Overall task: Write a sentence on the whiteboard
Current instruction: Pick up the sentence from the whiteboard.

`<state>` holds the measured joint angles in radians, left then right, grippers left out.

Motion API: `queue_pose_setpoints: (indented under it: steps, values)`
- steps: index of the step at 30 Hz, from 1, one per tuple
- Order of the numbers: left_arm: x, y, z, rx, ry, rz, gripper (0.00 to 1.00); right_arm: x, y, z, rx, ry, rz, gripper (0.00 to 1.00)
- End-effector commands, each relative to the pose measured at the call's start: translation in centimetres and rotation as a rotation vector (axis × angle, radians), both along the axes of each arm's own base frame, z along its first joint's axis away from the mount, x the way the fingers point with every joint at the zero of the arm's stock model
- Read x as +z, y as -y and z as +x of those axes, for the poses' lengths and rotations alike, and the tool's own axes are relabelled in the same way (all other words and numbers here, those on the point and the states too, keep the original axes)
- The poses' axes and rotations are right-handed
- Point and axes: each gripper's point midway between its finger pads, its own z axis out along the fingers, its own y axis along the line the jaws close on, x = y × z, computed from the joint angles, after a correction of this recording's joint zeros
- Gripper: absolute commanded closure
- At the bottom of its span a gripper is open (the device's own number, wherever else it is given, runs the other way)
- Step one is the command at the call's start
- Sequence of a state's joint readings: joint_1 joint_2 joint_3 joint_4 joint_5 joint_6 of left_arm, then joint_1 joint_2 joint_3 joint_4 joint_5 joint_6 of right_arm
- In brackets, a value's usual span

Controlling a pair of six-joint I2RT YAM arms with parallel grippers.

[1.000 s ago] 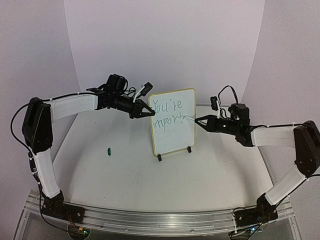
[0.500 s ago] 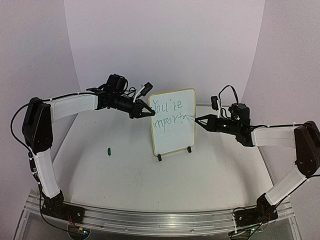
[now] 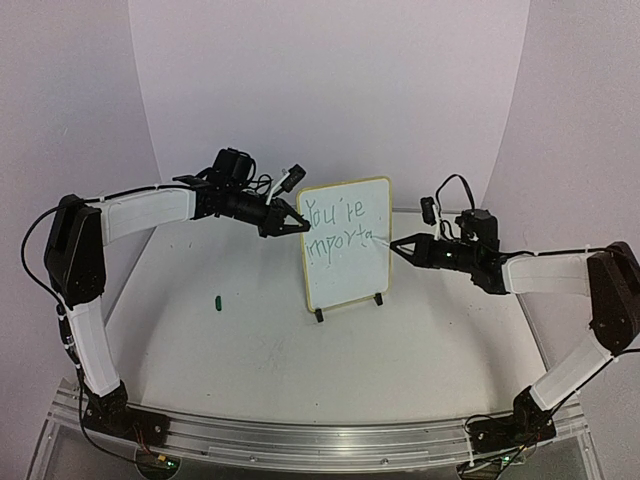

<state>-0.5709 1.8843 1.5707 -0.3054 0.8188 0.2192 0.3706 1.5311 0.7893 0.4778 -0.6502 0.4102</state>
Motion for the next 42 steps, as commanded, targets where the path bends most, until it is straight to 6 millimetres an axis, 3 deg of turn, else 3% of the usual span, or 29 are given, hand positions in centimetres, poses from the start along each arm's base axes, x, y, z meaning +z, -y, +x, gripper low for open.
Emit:
queue_pose_setpoints:
  steps: [1, 7, 17, 35, 42]
  values:
    - [-2.4, 0.5, -2.1, -0.058, -0.076, 0.060, 1.00, -0.6, 0.6, 0.3, -0.034, -0.001, -0.023, 1.00]
    - [-2.3, 0.4, -2.1, -0.058, -0.076, 0.059, 1.00, 0.8, 1.5, 0.4, -0.086, 0.039, -0.029, 1.00]
    - [-2.2, 0.4, -2.1, -0.059, -0.074, 0.057, 1.00, 4.3, 1.1, -0.4, -0.046, 0.105, 0.020, 1.00]
    - [-2.5, 0.5, -2.1, -0.058, -0.079, 0.059, 1.00, 2.8, 0.4, 1.1, -0.043, 0.059, 0.013, 1.00]
    - [-2.5, 0.5, -2.1, -0.059, -0.079, 0.060, 1.00, 1.3, 0.7, 0.6, -0.056, 0.023, 0.005, 1.00]
